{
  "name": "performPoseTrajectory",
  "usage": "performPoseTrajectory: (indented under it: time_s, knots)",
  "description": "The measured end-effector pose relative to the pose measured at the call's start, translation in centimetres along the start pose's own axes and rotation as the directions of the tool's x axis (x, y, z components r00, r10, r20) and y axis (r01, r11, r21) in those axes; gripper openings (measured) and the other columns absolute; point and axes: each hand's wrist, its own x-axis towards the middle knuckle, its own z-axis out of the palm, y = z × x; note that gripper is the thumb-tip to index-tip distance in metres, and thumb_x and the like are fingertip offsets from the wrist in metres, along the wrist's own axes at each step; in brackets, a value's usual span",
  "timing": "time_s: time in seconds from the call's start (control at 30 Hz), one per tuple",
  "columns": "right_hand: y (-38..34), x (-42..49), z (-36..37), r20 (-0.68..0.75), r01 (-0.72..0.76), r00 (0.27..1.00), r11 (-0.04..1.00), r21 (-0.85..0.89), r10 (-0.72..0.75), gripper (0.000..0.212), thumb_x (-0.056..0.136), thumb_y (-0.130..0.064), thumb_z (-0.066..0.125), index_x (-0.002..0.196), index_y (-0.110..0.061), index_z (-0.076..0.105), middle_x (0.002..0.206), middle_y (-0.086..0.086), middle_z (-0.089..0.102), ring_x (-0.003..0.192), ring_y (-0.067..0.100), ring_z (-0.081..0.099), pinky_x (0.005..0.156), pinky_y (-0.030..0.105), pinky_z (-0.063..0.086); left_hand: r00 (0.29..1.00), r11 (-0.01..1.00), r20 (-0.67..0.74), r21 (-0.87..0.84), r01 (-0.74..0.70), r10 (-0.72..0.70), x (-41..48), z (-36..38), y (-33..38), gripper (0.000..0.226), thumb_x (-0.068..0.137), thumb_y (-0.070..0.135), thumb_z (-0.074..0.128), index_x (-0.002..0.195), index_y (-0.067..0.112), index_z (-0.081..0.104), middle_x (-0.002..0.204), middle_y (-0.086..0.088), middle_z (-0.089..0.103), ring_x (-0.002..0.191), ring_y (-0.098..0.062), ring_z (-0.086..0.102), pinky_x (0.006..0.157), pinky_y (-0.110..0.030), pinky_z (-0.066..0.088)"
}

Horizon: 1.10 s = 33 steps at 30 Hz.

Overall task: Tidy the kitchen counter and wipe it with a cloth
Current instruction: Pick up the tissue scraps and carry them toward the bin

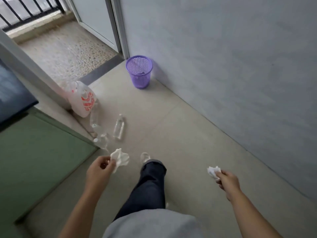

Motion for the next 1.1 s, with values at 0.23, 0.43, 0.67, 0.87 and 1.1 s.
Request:
performPoseTrajectory:
  time_s: [0.23, 0.43, 0.67, 0.87, 1.1]
  knots:
    - [-20.1, 5.1, 11.0, 0.228, 0.23, 0.955, 0.96, -0.16, -0.191, 0.014, 0.088, -0.018, 0.058, 0.089, -0.005, 0.064, 0.068, 0.006, 0.056, 0.056, 0.014, 0.048, 0.049, 0.021, 0.036, 0.977, 0.98, -0.092, -0.05, 0.19, -0.194, 15.8, -1.3, 5.5, 0.004, 0.082, 0.012, 0.061, 0.083, 0.008, 0.063, 0.076, -0.01, 0.061, 0.066, -0.022, 0.051, 0.057, -0.029, 0.036]
    - [-34.0, 9.7, 17.5, 0.34, 0.401, 0.881, 0.9, -0.168, -0.329, 0.014, 0.087, -0.021, 0.059, 0.09, -0.007, 0.06, 0.075, 0.002, 0.059, 0.061, 0.013, 0.055, 0.055, 0.023, 0.039, 0.964, 0.968, -0.098, -0.075, 0.239, -0.245, 25.6, -0.2, 12.5, 0.008, 0.084, 0.017, 0.06, 0.088, 0.01, 0.061, 0.073, -0.007, 0.06, 0.064, -0.022, 0.052, 0.056, -0.03, 0.037]
    - [-46.8, 20.6, 22.9, 0.354, 0.416, 0.869, 0.897, -0.148, -0.345, 0.011, 0.088, -0.023, 0.058, 0.088, -0.012, 0.059, 0.077, 0.003, 0.061, 0.065, 0.017, 0.058, 0.059, 0.027, 0.043, 0.98, 0.979, -0.095, -0.124, 0.162, -0.174, 36.7, 4.3, 22.8, 0.015, 0.081, 0.02, 0.064, 0.068, 0.025, 0.058, 0.067, 0.001, 0.062, 0.061, -0.016, 0.053, 0.056, -0.028, 0.039]
    - [-59.2, 28.5, 30.6, 0.464, 0.452, 0.825, 0.869, -0.2, -0.322, 0.017, 0.087, -0.015, 0.058, 0.07, -0.016, 0.056, 0.072, 0.009, 0.063, 0.05, 0.009, 0.063, 0.047, 0.017, 0.043, 0.979, 0.975, -0.116, -0.164, 0.147, -0.167, 44.8, 6.1, 33.2, 0.014, 0.084, 0.021, 0.061, 0.071, 0.024, 0.058, 0.067, 0.002, 0.06, 0.061, -0.014, 0.051, 0.056, -0.024, 0.038]
    - [-68.7, 34.5, 42.2, 0.548, 0.426, 0.808, 0.857, -0.289, -0.217, 0.02, 0.085, -0.024, 0.06, 0.086, -0.003, 0.064, 0.086, 0.02, 0.069, 0.073, 0.033, 0.067, 0.064, 0.034, 0.047, 0.96, 0.944, -0.143, -0.263, 0.197, -0.24, 53.7, 6.0, 37.6, 0.005, 0.082, 0.017, 0.061, 0.08, 0.019, 0.064, 0.074, -0.003, 0.063, 0.066, -0.015, 0.054, 0.061, -0.025, 0.042]
